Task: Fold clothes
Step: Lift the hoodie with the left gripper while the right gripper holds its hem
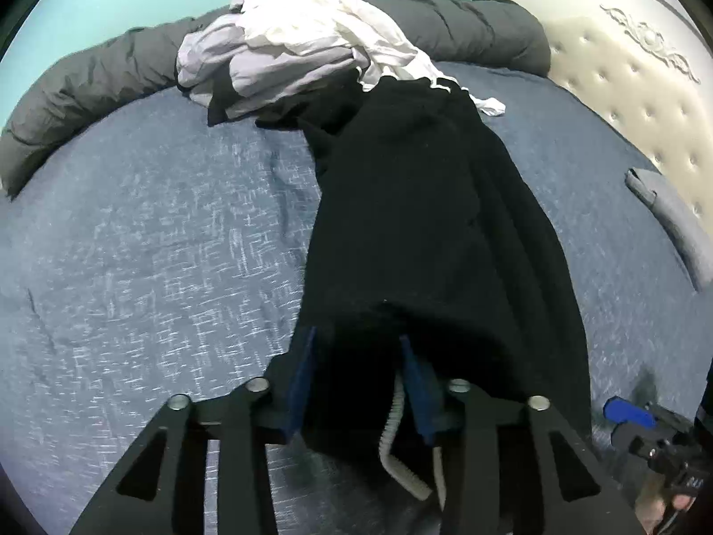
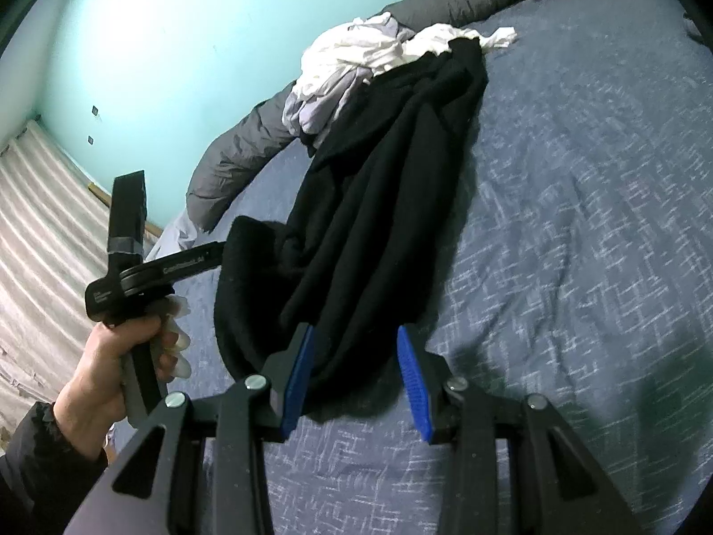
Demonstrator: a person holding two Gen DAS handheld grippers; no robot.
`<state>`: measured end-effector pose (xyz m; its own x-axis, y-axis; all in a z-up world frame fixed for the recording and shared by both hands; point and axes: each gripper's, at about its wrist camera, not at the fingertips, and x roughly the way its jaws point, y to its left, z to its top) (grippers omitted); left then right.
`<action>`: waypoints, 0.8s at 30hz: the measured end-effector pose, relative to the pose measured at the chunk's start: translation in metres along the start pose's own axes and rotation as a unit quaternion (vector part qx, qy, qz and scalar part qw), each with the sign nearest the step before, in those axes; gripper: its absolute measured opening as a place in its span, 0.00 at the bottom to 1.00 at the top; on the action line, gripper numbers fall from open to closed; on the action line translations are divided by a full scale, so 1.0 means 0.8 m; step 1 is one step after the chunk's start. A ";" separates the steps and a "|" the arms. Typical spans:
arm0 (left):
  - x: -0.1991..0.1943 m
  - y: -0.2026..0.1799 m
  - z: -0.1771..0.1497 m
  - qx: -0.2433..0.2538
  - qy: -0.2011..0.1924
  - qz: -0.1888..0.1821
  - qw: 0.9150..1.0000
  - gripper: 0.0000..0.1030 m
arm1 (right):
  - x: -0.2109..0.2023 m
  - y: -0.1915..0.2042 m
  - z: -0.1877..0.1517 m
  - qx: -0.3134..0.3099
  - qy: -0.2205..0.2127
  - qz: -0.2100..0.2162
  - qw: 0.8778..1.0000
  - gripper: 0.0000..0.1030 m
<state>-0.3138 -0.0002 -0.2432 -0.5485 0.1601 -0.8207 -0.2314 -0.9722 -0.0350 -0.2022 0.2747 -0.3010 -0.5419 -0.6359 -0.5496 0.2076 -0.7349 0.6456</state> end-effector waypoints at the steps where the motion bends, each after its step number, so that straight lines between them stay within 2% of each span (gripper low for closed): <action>1: -0.002 -0.001 -0.002 0.008 -0.001 0.007 1.000 0.51 | 0.002 0.002 -0.001 -0.003 0.003 0.001 1.000 0.38; 4: -0.005 -0.007 -0.003 0.033 -0.006 0.018 0.999 0.55 | 0.006 0.009 -0.004 -0.012 0.009 0.001 1.000 0.43; 10: 0.014 -0.020 0.003 0.079 0.004 0.025 0.997 0.60 | 0.005 0.005 -0.005 -0.005 0.007 -0.004 1.000 0.43; 14: 0.032 -0.016 0.005 0.065 0.027 0.003 0.998 0.61 | 0.005 0.001 -0.003 0.002 0.006 -0.004 1.000 0.43; 17: 0.037 -0.012 0.005 0.051 0.030 -0.012 0.998 0.61 | 0.005 0.001 -0.002 0.000 0.007 -0.003 1.000 0.43; 19: 0.037 -0.014 0.005 0.050 0.028 -0.021 0.998 0.50 | 0.007 0.002 -0.002 -0.001 0.009 -0.002 1.000 0.43; 20: 0.036 -0.016 0.004 0.052 0.028 -0.031 0.998 0.32 | 0.007 0.003 -0.002 -0.002 0.009 -0.002 1.000 0.43; 21: 0.033 -0.020 0.004 0.056 0.025 -0.033 0.998 0.24 | 0.007 0.003 -0.002 -0.002 0.009 -0.003 1.000 0.43; 24: 0.016 -0.028 0.004 0.065 0.006 -0.025 0.998 0.15 | 0.005 0.003 -0.002 -0.006 0.006 -0.007 1.000 0.43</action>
<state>-0.3180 0.0240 -0.2510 -0.5238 0.2052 -0.8268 -0.3618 -0.9323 -0.0022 -0.2028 0.2700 -0.3027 -0.5352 -0.6279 -0.5650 0.2092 -0.7466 0.6316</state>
